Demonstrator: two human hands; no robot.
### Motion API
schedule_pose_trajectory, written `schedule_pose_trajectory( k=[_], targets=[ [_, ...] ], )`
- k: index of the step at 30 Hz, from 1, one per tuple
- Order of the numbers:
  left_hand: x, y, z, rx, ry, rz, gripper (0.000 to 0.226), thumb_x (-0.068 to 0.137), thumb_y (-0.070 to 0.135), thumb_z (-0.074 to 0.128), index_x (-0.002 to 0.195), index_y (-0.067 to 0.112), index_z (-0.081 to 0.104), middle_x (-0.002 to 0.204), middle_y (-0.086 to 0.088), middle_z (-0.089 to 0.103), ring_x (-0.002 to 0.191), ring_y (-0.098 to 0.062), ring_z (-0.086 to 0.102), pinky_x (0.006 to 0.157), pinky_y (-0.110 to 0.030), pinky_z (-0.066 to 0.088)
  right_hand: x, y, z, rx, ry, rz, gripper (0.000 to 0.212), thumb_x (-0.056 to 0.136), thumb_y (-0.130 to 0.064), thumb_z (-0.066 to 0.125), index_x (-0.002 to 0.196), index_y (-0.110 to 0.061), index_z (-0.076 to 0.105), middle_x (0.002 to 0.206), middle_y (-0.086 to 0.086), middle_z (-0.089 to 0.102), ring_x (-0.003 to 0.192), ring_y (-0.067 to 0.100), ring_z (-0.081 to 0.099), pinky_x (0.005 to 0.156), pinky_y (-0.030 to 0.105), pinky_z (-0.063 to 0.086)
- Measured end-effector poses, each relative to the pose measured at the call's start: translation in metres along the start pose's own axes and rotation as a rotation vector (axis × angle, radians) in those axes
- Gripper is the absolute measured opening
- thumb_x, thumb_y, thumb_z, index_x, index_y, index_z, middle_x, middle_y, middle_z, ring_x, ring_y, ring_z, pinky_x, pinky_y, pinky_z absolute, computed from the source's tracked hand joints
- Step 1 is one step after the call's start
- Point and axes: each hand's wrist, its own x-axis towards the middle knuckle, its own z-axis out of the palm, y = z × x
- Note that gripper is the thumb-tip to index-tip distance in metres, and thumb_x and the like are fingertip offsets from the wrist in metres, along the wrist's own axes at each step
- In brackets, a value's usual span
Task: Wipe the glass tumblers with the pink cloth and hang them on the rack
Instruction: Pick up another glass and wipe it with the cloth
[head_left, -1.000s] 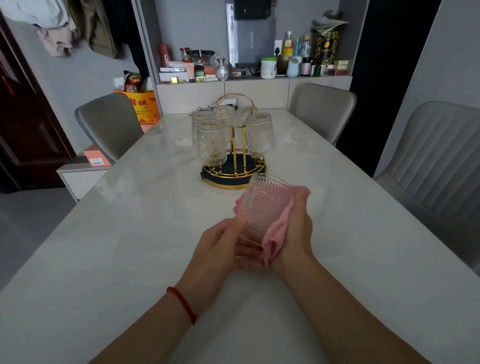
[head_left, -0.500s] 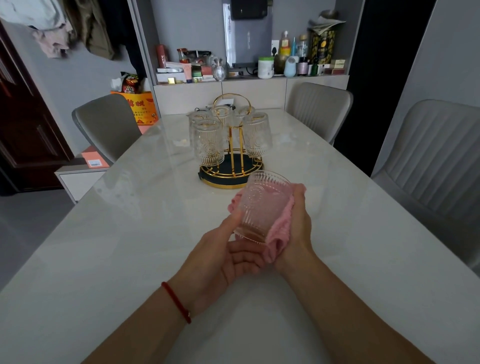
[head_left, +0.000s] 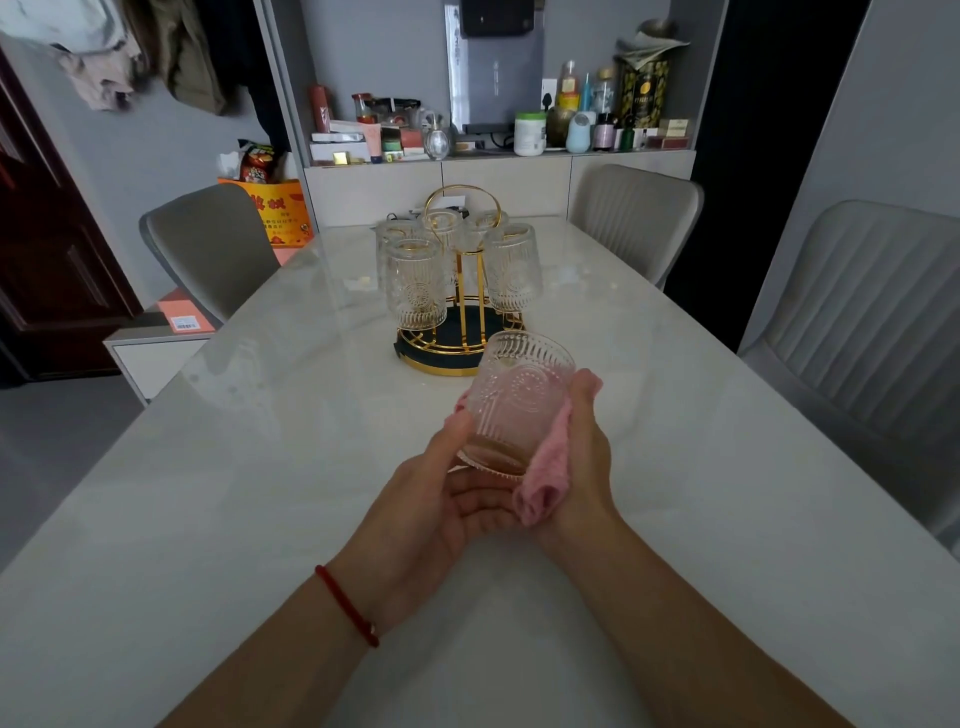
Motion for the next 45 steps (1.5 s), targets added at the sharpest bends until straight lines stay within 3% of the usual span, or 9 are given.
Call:
schedule_pose_trajectory(
  k=[6, 11, 17, 22, 24, 27, 34, 39, 45],
  targets=[
    [0.001, -0.011, 0.006, 0.181, 0.226, 0.217, 0.039, 0.097, 0.044, 0.062, 0.115, 0.009, 0.064, 0.098, -0.019, 0.078, 0.088, -0.029, 0.078, 0.076, -0.040, 0.064, -0.001, 0.009, 0.012, -0.012, 0.118, -0.181, 0.076, 0.092, -0.079, 0.037, 0.134, -0.021, 0.063, 0.127, 0.011, 0.072, 0.113, 0.037, 0.069, 0.100, 0.056, 0.056],
    [-0.002, -0.010, 0.005, 0.314, 0.213, 0.375, 0.046, 0.084, 0.046, 0.070, 0.116, 0.013, 0.064, 0.094, -0.016, 0.078, 0.085, -0.029, 0.078, 0.076, -0.035, 0.064, -0.003, 0.014, 0.011, -0.012, 0.037, -0.193, 0.074, 0.090, -0.082, 0.041, 0.133, -0.025, 0.060, 0.128, 0.010, 0.070, 0.113, 0.036, 0.069, 0.100, 0.059, 0.056],
    [0.000, -0.003, -0.009, 0.353, 0.077, 0.314, 0.049, 0.101, 0.047, 0.048, 0.115, 0.002, 0.063, 0.096, -0.017, 0.079, 0.089, -0.039, 0.076, 0.078, -0.043, 0.064, 0.005, 0.023, 0.010, -0.038, -0.028, -0.061, 0.112, 0.045, -0.102, 0.062, 0.129, -0.027, 0.063, 0.127, 0.017, 0.071, 0.110, 0.047, 0.070, 0.095, 0.071, 0.053],
    [0.002, -0.015, -0.003, 0.517, 0.176, 0.334, 0.049, 0.094, 0.062, 0.050, 0.117, 0.022, 0.068, 0.102, -0.003, 0.077, 0.093, -0.019, 0.075, 0.085, -0.042, 0.064, -0.001, 0.027, 0.012, -0.127, 0.083, -0.245, 0.069, 0.098, -0.074, 0.033, 0.130, -0.022, 0.064, 0.121, 0.005, 0.074, 0.110, 0.027, 0.071, 0.102, 0.053, 0.056],
    [0.001, -0.015, -0.004, 0.451, 0.241, 0.317, 0.059, 0.077, 0.065, 0.065, 0.123, 0.029, 0.062, 0.107, -0.004, 0.074, 0.090, -0.014, 0.076, 0.080, -0.036, 0.065, -0.003, 0.030, 0.012, -0.139, 0.070, -0.252, 0.067, 0.099, -0.074, 0.032, 0.132, -0.024, 0.062, 0.121, 0.003, 0.073, 0.110, 0.026, 0.071, 0.102, 0.052, 0.057],
    [0.002, -0.012, -0.008, 0.350, 0.203, 0.368, 0.044, 0.083, 0.050, 0.071, 0.113, 0.019, 0.067, 0.096, -0.012, 0.077, 0.086, -0.023, 0.076, 0.074, -0.034, 0.062, -0.004, 0.026, 0.012, -0.135, 0.023, -0.229, 0.065, 0.100, -0.073, 0.032, 0.133, -0.025, 0.062, 0.123, 0.003, 0.073, 0.111, 0.025, 0.070, 0.104, 0.051, 0.055],
    [0.001, 0.002, -0.010, 0.164, 0.051, 0.253, 0.058, 0.095, 0.048, 0.053, 0.109, -0.007, 0.066, 0.093, -0.028, 0.075, 0.078, -0.035, 0.074, 0.070, -0.039, 0.062, 0.002, 0.014, 0.009, 0.006, -0.034, 0.018, 0.086, 0.082, -0.088, 0.046, 0.126, -0.016, 0.066, 0.122, 0.021, 0.072, 0.111, 0.047, 0.069, 0.099, 0.068, 0.052],
    [0.002, -0.006, -0.001, 0.465, 0.225, 0.412, 0.048, 0.096, 0.053, 0.047, 0.114, 0.013, 0.066, 0.084, 0.000, 0.078, 0.076, -0.019, 0.077, 0.067, -0.028, 0.062, -0.001, 0.018, 0.011, 0.082, 0.026, -0.117, 0.062, 0.097, -0.076, 0.037, 0.106, -0.023, 0.070, 0.111, 0.015, 0.078, 0.099, 0.042, 0.075, 0.090, 0.066, 0.058],
    [0.001, -0.013, -0.003, 0.376, 0.172, 0.379, 0.047, 0.085, 0.051, 0.076, 0.119, 0.018, 0.070, 0.105, -0.010, 0.079, 0.098, -0.024, 0.076, 0.087, -0.043, 0.063, -0.005, 0.026, 0.015, 0.003, 0.093, -0.275, 0.071, 0.094, -0.078, 0.035, 0.118, -0.021, 0.070, 0.110, 0.009, 0.078, 0.103, 0.030, 0.075, 0.096, 0.055, 0.059]
  ],
)
